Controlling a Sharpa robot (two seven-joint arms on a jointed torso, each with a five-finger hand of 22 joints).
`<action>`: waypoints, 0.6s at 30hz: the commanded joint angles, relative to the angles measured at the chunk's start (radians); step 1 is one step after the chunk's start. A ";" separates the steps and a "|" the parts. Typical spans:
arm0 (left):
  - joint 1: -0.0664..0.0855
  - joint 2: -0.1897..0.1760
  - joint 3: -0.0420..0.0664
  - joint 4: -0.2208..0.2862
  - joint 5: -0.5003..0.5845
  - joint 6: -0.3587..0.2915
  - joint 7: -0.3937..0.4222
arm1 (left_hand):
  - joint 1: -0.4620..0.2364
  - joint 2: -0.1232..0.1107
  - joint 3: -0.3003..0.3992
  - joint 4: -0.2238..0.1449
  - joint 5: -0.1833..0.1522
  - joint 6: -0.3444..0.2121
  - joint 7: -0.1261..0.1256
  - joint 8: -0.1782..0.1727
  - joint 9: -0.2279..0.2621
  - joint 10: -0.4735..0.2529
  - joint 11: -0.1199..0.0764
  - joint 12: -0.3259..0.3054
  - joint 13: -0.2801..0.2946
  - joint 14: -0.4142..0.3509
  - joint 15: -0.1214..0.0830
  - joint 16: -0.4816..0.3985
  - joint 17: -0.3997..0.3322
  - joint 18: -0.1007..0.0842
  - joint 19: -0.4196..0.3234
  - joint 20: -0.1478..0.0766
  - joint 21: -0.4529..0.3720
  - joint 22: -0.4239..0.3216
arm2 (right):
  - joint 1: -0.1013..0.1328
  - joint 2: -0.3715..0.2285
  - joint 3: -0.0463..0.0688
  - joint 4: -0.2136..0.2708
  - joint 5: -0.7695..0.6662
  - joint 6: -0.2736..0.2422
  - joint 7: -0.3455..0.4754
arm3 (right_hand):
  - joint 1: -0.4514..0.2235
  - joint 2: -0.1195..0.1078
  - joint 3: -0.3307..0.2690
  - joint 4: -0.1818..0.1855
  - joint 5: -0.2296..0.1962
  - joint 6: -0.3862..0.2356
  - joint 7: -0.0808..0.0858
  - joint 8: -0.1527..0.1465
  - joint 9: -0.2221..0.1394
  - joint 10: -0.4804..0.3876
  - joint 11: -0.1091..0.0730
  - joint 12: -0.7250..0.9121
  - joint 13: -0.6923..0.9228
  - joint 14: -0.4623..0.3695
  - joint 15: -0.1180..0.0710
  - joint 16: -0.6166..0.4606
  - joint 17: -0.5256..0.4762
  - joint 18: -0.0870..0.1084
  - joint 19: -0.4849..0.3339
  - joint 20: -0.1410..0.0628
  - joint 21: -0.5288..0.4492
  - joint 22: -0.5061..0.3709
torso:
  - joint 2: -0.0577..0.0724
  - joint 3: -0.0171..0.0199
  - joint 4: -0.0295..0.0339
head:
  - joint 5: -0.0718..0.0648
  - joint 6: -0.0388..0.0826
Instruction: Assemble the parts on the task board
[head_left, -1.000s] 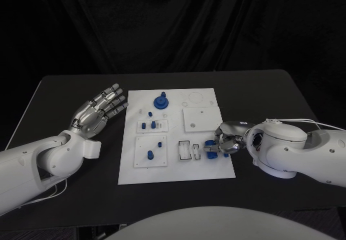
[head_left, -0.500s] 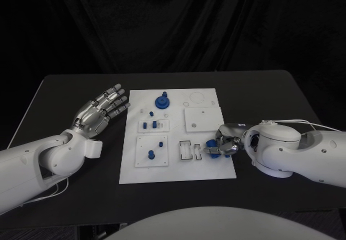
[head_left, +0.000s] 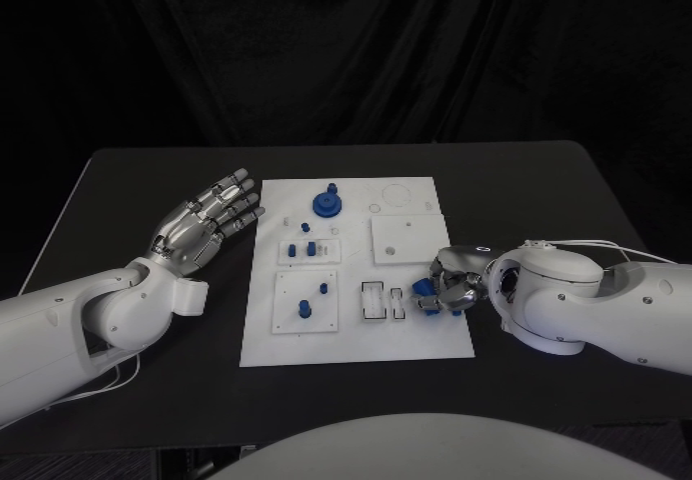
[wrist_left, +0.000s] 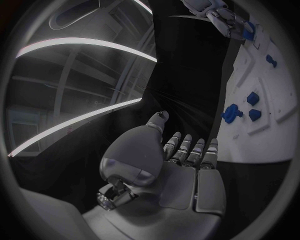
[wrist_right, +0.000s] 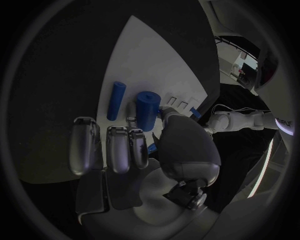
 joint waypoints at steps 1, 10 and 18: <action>-0.003 0.001 0.001 0.001 -0.008 0.020 0.002 | -0.004 0.003 0.006 -0.001 0.002 0.001 0.007 0.002 0.000 0.001 0.004 0.004 0.001 0.000 0.006 0.002 0.001 -0.018 0.006 0.002 0.003 -0.001 | -0.009 -0.005 -0.006 0.003 0.079 -0.101 0.050 | 0.056 0.013 0.111 -0.089 0.094 0.002 -0.016 0.027 0.029 0.107 -0.012 0.003 0.263 0.080 -0.011 0.007 0.119 -0.010 0.045 -0.013 0.020 0.205 | -0.001 0.0004 -0.0002 | 0.002 0.000; -0.004 -0.002 0.001 0.002 -0.008 0.022 -0.003 | -0.004 0.003 0.006 -0.001 0.002 0.001 0.007 0.002 0.000 0.001 0.006 0.004 0.001 0.000 0.006 0.002 0.001 -0.018 0.006 0.002 0.003 -0.001 | -0.009 -0.023 -0.005 0.038 0.221 -0.230 0.146 | 0.003 -0.007 0.154 -0.090 0.095 0.018 -0.022 0.034 0.060 0.107 -0.019 0.003 0.263 0.076 -0.016 -0.002 0.096 -0.016 0.053 -0.019 0.046 0.212 | 0.000 0.0006 -0.0016 | 0.008 0.000; -0.004 -0.002 0.001 0.003 -0.008 0.022 -0.007 | -0.005 0.003 0.006 -0.001 0.002 0.002 0.008 0.002 0.000 0.001 0.007 0.007 0.002 0.000 0.006 0.003 0.001 -0.018 0.007 0.002 0.004 0.000 | -0.008 -0.010 -0.005 0.039 0.327 -0.228 0.172 | -0.035 -0.009 0.159 -0.078 0.036 0.023 -0.019 0.011 0.060 0.107 -0.017 0.003 0.263 0.075 -0.015 -0.006 0.086 -0.014 0.050 -0.019 0.042 0.210 | 0.001 0.0015 -0.0014 | 0.004 0.000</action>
